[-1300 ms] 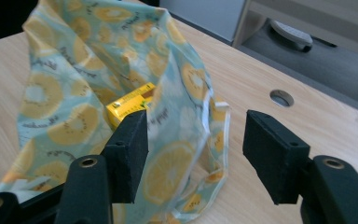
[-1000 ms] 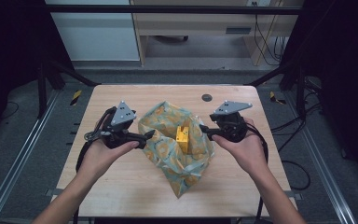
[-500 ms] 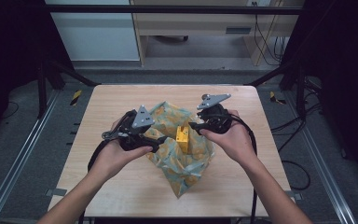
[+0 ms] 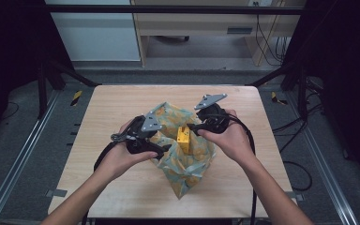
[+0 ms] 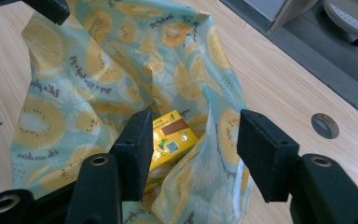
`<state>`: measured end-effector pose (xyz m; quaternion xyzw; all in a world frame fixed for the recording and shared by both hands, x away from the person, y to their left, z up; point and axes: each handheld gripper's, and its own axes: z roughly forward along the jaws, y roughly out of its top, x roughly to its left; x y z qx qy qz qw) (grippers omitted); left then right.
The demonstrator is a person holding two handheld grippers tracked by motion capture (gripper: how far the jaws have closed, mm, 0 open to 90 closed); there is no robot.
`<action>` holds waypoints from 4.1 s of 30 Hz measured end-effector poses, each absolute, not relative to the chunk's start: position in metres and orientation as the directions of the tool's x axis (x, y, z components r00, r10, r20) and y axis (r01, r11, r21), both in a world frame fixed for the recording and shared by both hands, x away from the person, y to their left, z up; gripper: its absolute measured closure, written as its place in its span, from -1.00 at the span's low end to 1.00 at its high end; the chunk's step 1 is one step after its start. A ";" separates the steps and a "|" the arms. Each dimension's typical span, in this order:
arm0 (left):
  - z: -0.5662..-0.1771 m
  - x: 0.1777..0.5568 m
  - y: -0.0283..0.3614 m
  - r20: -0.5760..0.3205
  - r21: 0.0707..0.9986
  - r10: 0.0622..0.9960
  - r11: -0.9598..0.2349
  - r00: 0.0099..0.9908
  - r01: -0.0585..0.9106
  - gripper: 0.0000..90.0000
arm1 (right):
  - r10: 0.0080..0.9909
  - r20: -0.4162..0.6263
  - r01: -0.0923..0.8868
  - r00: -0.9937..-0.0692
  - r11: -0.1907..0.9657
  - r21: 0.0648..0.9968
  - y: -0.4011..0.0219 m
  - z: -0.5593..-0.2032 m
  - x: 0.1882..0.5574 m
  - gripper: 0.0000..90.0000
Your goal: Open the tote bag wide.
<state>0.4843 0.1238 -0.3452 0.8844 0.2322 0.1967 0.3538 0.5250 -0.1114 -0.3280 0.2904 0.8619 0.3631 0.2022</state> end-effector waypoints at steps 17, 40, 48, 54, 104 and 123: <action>-0.349 0.485 0.121 0.162 0.724 0.540 -0.634 0.826 0.273 -0.77 | 0.642 -0.140 0.350 -0.754 0.572 0.742 -0.109 -0.328 0.525 0.03; -0.321 0.495 0.168 0.219 0.801 0.750 -0.504 0.624 0.324 -0.83 | 0.641 -0.144 0.355 -0.754 0.582 0.732 -0.103 -0.330 0.525 -0.01; -0.332 0.508 0.171 0.177 0.788 0.776 -0.481 0.606 0.385 -0.79 | 0.637 -0.150 0.353 -0.757 0.590 0.726 -0.099 -0.332 0.526 -0.01; -0.346 0.509 0.167 0.161 0.775 0.781 -0.478 0.603 0.413 -0.80 | 0.642 -0.161 0.355 -0.749 0.594 0.722 -0.098 -0.333 0.526 -0.01; -0.381 0.492 0.173 0.122 0.755 0.730 -0.508 0.672 0.415 0.98 | 0.688 -0.141 0.397 -0.712 0.560 0.727 -0.125 -0.351 0.521 1.00; -0.394 0.515 0.155 0.181 0.727 0.715 -0.560 0.676 0.398 0.98 | 0.766 -0.110 0.467 -0.633 0.491 0.736 -0.165 -0.382 0.532 1.00</action>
